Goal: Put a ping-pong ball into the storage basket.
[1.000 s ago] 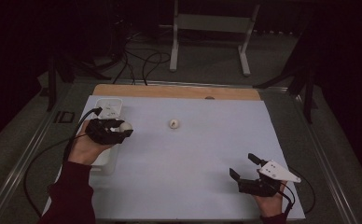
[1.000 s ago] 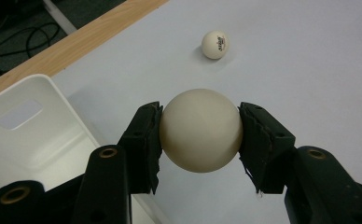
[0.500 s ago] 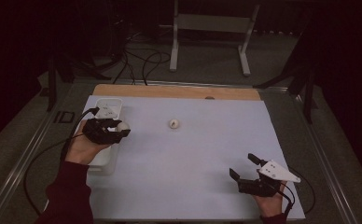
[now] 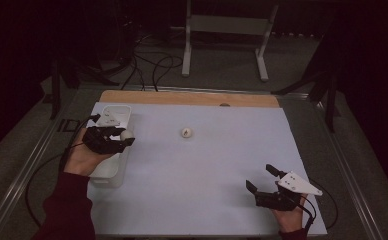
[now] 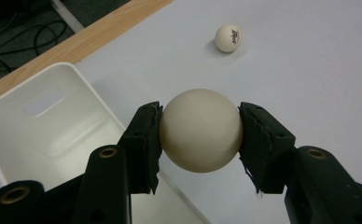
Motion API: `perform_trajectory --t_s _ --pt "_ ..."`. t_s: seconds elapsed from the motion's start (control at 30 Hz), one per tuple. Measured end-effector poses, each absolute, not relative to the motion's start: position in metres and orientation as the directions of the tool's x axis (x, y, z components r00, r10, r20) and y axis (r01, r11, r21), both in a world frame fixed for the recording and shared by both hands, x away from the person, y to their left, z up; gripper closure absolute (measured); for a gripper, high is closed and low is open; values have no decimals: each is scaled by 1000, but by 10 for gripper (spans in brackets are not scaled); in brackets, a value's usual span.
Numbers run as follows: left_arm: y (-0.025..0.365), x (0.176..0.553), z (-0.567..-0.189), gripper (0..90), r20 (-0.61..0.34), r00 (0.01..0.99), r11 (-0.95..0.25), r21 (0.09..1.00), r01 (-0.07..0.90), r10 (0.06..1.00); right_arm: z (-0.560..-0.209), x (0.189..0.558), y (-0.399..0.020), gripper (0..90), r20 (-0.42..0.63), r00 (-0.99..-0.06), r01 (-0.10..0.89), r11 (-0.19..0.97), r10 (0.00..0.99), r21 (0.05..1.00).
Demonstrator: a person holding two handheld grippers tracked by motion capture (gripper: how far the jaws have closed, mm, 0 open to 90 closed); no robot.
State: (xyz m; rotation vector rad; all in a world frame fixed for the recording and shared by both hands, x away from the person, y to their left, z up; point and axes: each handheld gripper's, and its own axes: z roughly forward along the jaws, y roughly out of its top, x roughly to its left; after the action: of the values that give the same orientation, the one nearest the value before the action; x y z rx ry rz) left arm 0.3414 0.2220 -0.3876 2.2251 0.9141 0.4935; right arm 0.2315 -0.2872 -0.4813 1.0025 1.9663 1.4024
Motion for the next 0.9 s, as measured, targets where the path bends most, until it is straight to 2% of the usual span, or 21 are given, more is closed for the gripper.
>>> perform_trajectory --t_s 0.53,0.9 --pt "243 338 -387 512 99 681 -540 696 473 725 -481 231 -287 85 4 -590 267 190 808 945" --pt "262 335 -388 504 107 635 -516 691 506 765 -481 232 -287 85 6 -590 268 189 807 945"
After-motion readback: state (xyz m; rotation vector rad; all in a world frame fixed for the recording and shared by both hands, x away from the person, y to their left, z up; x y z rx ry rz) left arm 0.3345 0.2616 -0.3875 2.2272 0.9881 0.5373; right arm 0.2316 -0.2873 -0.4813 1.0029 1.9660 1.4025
